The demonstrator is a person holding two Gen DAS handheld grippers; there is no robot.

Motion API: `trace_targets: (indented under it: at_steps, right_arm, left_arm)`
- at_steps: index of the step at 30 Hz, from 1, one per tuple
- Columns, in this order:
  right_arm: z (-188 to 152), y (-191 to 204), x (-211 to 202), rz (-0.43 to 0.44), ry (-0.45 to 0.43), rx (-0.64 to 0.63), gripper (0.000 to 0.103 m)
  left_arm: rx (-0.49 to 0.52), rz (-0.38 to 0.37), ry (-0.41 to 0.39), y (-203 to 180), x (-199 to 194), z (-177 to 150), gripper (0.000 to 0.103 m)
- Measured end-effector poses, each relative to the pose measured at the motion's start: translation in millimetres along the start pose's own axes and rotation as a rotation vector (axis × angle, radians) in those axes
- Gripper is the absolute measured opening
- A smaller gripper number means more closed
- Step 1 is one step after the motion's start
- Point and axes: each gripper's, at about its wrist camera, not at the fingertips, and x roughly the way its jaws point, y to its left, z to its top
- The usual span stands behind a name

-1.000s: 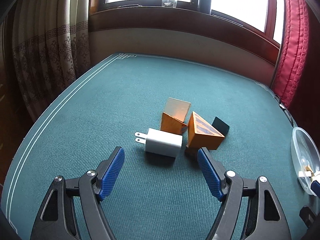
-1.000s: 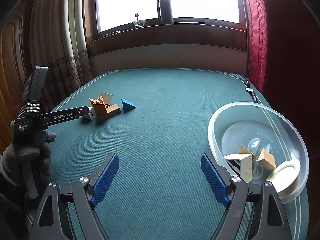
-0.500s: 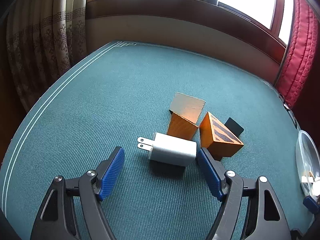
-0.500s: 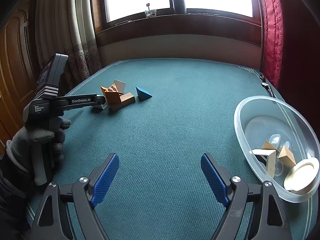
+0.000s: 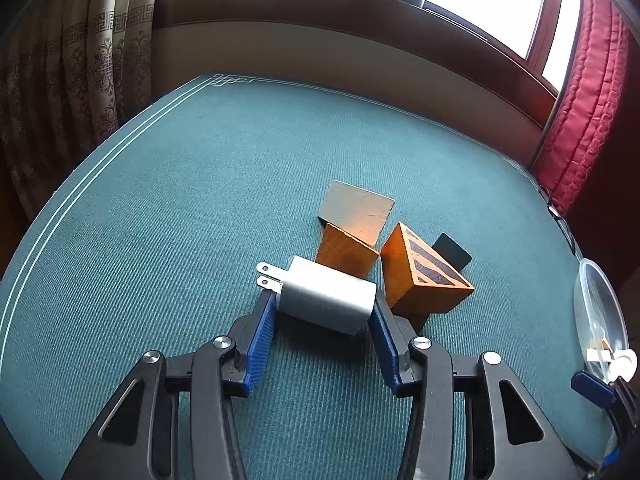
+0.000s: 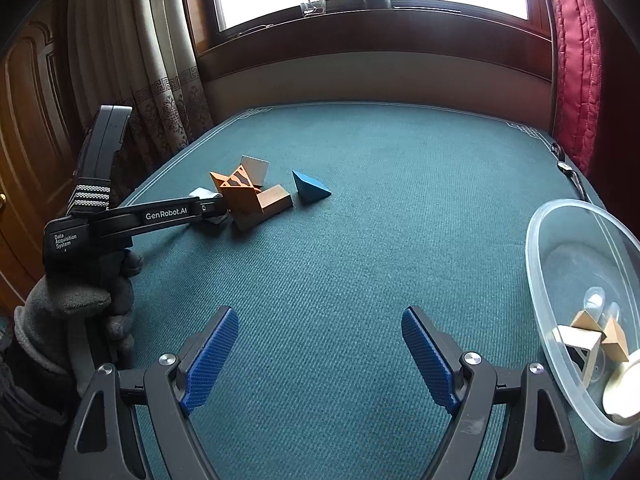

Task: Organize rigid objects
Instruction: 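Grasp the white charger plug with left tool while right tool grasps the orange striped triangle block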

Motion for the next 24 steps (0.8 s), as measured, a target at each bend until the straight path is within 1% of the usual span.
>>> trace_targets:
  at_steps: [8, 13, 16, 23, 24]
  right_arm:
    - [29.0, 18.8, 21.4, 0.005, -0.006, -0.047, 0.087]
    - [49.3, 26.4, 38.4, 0.011, 0.000, -0.055, 0.086]
    - [58.8, 34.0, 48.7, 0.024, 0.012, -0.062, 0.083]
    - [76.8, 60.2, 74.1, 0.041, 0.034, -0.114, 0.071]
    - [78.9, 63.3, 77.6, 0.042, 0.036, -0.120, 0.071]
  left_arm:
    - [0.000, 0.006, -0.017, 7.3, -10.7, -4.7, 0.047]
    - [0.015, 0.020, -0.040, 15.8, -25.3, -9.9, 0.047]
    - [0.012, 0.027, -0.052, 25.1, -33.4, -13.0, 0.047]
    - [-0.038, 0.026, -0.066, 43.5, -42.9, -17.5, 0.047]
    - [-0.042, 0.024, -0.067, 44.8, -43.4, -17.8, 0.047]
